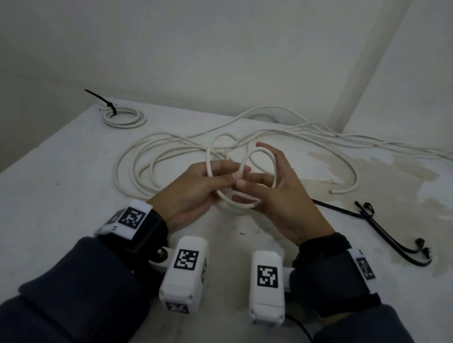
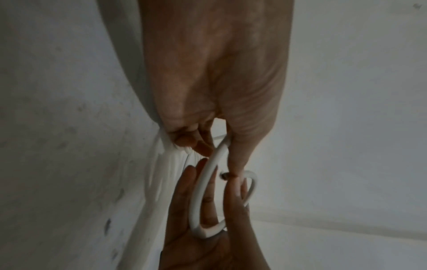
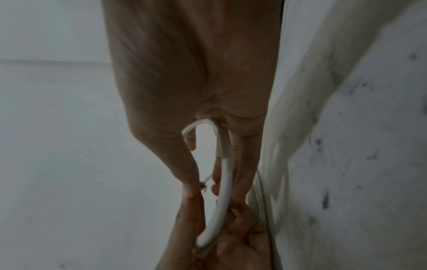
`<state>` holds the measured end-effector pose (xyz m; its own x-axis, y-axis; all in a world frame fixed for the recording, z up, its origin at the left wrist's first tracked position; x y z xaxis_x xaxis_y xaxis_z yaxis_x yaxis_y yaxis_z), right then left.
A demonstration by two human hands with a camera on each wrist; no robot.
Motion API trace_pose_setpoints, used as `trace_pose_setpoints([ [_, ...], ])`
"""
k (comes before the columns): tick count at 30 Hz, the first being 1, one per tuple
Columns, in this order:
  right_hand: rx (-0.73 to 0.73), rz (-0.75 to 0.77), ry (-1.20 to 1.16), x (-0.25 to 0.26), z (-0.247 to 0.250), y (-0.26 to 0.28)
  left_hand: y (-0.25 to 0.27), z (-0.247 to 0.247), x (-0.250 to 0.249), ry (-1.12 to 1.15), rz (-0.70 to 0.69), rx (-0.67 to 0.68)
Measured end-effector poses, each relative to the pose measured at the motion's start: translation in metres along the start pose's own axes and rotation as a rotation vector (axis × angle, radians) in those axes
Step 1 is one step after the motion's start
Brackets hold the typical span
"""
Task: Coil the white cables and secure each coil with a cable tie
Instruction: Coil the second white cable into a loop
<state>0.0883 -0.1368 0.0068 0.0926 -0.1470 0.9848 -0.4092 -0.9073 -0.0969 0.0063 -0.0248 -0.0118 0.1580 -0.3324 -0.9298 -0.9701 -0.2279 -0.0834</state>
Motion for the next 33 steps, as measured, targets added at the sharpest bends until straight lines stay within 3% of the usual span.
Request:
trace_pose_setpoints([
  [7,-0.012,-0.021,0.165,0.000,0.002,0.002,0.000,0.000,0.000,-0.016,0.002,-0.019],
  [12,0.121,-0.084,0.249,0.001,-0.006,0.002,0.000,0.005,-0.002,0.002,-0.080,-0.122],
  [21,0.247,-0.174,0.303,0.000,-0.007,0.004,0.002,0.005,-0.004,-0.191,-0.070,-0.105],
  [27,0.074,-0.121,0.118,0.003,0.008,0.005,-0.002,0.005,-0.003,-0.033,-0.055,-0.137],
  [33,-0.148,0.007,-0.167,0.008,0.025,0.006,-0.002,0.000,-0.003,0.151,-0.005,-0.054],
])
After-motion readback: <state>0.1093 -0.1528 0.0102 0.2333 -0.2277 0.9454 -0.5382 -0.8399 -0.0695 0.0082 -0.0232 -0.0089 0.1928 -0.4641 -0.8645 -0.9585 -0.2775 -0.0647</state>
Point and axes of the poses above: each hand's wrist, its own y-axis away from the middle knuckle, its own z-axis out of the back of the hand, x = y × z, the point moved 3 cm from there along -y, towards the middle knuckle, and after that the axes turned 11 degrees about x, right-handed, at the moved point
